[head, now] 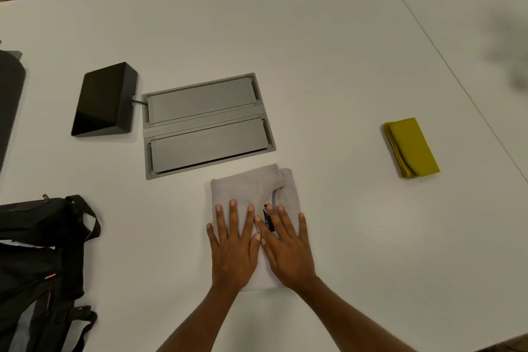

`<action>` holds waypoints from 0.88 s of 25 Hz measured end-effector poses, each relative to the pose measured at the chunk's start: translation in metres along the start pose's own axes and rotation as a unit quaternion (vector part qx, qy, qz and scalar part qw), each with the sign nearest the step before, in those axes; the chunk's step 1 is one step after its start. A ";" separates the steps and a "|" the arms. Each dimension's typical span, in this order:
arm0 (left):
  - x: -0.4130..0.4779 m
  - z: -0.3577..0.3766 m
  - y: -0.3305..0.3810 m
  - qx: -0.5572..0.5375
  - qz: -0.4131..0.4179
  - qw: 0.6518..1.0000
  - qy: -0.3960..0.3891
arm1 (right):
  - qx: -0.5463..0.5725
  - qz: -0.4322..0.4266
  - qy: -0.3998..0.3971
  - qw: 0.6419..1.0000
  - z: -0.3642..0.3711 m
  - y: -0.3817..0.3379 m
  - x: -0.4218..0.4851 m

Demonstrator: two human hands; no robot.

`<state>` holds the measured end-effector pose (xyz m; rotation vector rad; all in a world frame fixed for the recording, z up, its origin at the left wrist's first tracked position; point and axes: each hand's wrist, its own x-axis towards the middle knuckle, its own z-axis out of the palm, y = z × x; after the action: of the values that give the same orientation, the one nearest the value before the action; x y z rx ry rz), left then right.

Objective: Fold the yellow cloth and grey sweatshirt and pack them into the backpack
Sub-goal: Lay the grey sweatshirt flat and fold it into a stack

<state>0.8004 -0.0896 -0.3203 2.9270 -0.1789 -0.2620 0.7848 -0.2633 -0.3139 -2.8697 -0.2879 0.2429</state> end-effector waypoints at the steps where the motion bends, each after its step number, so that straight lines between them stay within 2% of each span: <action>1: 0.001 0.002 0.004 0.006 0.001 1.000 0.001 | 0.000 -0.003 0.002 1.000 -0.001 0.005 0.000; 22: 0.065 0.037 0.188 -0.017 0.031 0.999 -0.020 | -0.042 -0.033 -0.008 0.999 -0.055 0.205 0.000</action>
<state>0.8377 -0.2880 -0.3283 2.8778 -0.2676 -0.3109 0.8309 -0.4708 -0.3149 -2.9357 -0.4034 0.2479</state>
